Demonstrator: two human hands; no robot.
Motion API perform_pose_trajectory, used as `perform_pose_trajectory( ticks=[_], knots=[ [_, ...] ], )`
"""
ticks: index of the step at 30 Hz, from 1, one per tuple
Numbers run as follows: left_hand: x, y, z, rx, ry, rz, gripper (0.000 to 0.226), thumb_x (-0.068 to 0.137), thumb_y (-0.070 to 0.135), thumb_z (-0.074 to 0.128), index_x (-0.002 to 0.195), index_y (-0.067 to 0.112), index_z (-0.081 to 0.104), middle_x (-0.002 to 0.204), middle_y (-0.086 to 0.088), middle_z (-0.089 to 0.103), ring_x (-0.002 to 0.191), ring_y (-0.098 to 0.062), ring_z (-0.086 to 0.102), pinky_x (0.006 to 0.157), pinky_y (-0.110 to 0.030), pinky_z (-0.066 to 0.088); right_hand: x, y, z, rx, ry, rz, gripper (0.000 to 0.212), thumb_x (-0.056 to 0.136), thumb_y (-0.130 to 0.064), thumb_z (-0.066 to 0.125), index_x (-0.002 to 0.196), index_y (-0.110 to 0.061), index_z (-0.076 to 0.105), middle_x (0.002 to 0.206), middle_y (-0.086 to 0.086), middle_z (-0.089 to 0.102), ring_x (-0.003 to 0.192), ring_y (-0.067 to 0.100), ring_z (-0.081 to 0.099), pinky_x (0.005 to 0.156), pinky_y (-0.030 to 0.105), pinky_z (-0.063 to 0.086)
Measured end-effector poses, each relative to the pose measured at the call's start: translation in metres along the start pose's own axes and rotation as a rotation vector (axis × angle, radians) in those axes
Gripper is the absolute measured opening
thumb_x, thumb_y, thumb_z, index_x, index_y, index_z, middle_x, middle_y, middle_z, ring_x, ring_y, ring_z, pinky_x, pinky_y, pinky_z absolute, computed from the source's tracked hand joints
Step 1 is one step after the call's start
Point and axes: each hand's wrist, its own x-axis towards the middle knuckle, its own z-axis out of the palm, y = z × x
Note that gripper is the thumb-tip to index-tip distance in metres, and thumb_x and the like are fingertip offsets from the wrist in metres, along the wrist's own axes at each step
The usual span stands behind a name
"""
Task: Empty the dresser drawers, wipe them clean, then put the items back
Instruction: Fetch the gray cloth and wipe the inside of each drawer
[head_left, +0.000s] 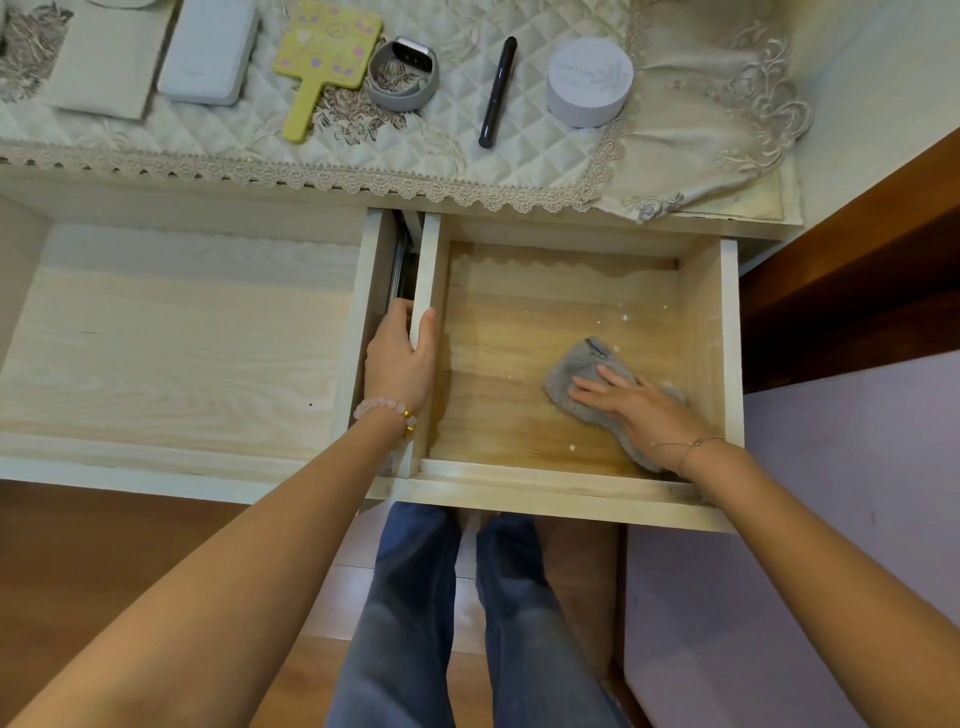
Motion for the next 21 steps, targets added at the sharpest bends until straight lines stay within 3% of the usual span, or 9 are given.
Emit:
perform_pose_trajectory(
  ticks=[3,12,17,21],
  knots=[
    [0.000,-0.001,0.000,0.003,0.005,0.006,0.011,0.097,0.038,0.039,0.101,0.029,0.040,0.088,0.009,0.051,0.077,0.001,0.049,0.068,-0.021,0.036,0.009,-0.005,0.004,0.080,0.106,0.090,0.062,0.098,-0.004,0.033,0.144,-0.033,0.003,0.152,-0.014,-0.002,0.144,0.016,-0.006,0.116,0.040,0.000],
    [0.000,0.000,-0.001,-0.008,-0.004,0.002,0.016,0.097,0.039,0.039,0.103,0.024,0.043,0.089,0.008,0.052,0.075,0.000,0.049,0.062,-0.015,0.034,0.053,-0.021,-0.019,0.071,0.324,0.234,0.049,0.102,-0.014,0.025,0.148,-0.022,0.013,0.158,-0.003,0.007,0.145,0.018,0.002,0.117,0.042,0.005],
    [0.000,0.000,-0.001,-0.003,-0.003,-0.001,0.023,0.097,0.039,0.039,0.109,0.021,0.045,0.093,0.006,0.053,0.078,-0.001,0.049,0.068,-0.019,0.035,0.042,-0.020,-0.011,0.111,0.480,0.244,0.056,0.098,-0.025,0.041,0.148,-0.020,0.015,0.157,0.003,0.008,0.145,0.018,0.006,0.117,0.035,0.011],
    [0.001,0.000,0.000,0.003,0.005,0.003,0.018,0.096,0.039,0.039,0.104,0.024,0.044,0.092,0.005,0.053,0.080,-0.006,0.051,0.070,-0.024,0.038,0.036,-0.021,0.002,0.043,0.461,0.287,0.067,0.092,-0.039,0.050,0.147,-0.027,0.014,0.158,0.001,0.003,0.145,0.020,0.000,0.115,0.039,0.014]
  ],
)
